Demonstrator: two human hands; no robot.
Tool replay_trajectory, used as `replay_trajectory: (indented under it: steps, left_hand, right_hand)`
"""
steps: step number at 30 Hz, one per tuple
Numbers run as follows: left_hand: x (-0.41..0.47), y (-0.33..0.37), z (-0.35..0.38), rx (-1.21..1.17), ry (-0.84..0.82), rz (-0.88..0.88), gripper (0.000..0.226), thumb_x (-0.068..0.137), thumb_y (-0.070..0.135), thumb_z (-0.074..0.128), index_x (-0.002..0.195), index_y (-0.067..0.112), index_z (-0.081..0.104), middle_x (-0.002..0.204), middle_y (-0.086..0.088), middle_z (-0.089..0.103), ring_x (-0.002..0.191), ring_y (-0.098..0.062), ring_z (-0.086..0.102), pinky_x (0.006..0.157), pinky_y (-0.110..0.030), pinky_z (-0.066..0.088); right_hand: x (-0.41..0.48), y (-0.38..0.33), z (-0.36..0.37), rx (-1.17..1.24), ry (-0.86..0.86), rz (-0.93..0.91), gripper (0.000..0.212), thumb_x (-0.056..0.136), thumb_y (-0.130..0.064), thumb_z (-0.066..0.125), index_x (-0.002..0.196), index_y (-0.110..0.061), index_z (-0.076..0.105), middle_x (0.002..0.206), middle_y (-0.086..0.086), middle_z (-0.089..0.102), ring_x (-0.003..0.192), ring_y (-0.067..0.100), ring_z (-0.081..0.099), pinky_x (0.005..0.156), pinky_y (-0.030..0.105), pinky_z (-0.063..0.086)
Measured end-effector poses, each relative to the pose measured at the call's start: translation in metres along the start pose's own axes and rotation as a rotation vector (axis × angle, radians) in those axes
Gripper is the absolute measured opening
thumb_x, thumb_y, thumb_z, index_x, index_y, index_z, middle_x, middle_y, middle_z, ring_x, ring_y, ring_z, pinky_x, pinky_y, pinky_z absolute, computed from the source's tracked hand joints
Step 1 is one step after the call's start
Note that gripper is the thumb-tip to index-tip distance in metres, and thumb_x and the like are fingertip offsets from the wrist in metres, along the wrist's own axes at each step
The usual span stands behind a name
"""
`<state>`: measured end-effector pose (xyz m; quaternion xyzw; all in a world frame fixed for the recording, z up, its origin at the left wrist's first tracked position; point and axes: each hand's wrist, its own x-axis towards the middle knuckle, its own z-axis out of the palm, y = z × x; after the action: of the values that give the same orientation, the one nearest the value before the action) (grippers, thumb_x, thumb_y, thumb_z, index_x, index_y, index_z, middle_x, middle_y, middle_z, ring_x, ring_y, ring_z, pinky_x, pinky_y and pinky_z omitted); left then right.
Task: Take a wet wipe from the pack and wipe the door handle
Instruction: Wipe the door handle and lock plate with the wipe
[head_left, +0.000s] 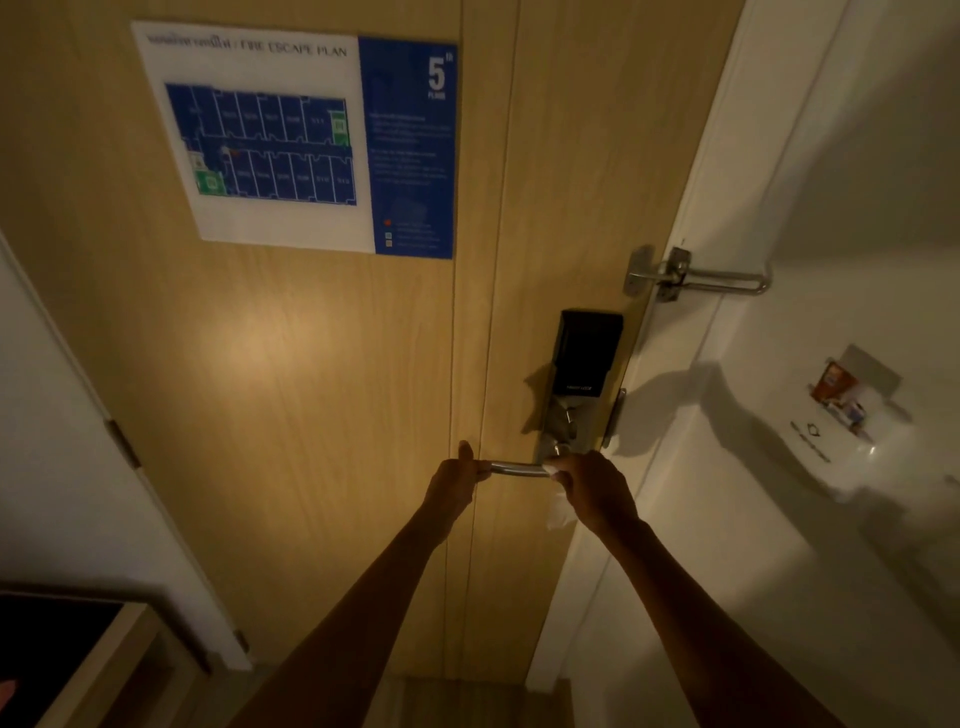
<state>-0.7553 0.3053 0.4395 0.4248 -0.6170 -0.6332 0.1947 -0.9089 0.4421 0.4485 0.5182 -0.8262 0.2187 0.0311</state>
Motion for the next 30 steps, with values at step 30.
replay_trajectory:
  steps: [30]
  left_hand:
    - [-0.039,0.008,-0.017,0.114,-0.063,0.306,0.013,0.088,0.0,0.059,0.094,0.005,0.069,0.068,0.005,0.064,0.055,-0.003,0.058,0.051,-0.013,0.045]
  right_hand:
    - [-0.005,-0.037,-0.036,0.797,-0.089,0.183,0.023,0.091,-0.024,0.063,0.114,-0.022,0.067,0.098,-0.008,0.068,0.09,0.007,0.066,0.081,0.03,0.057]
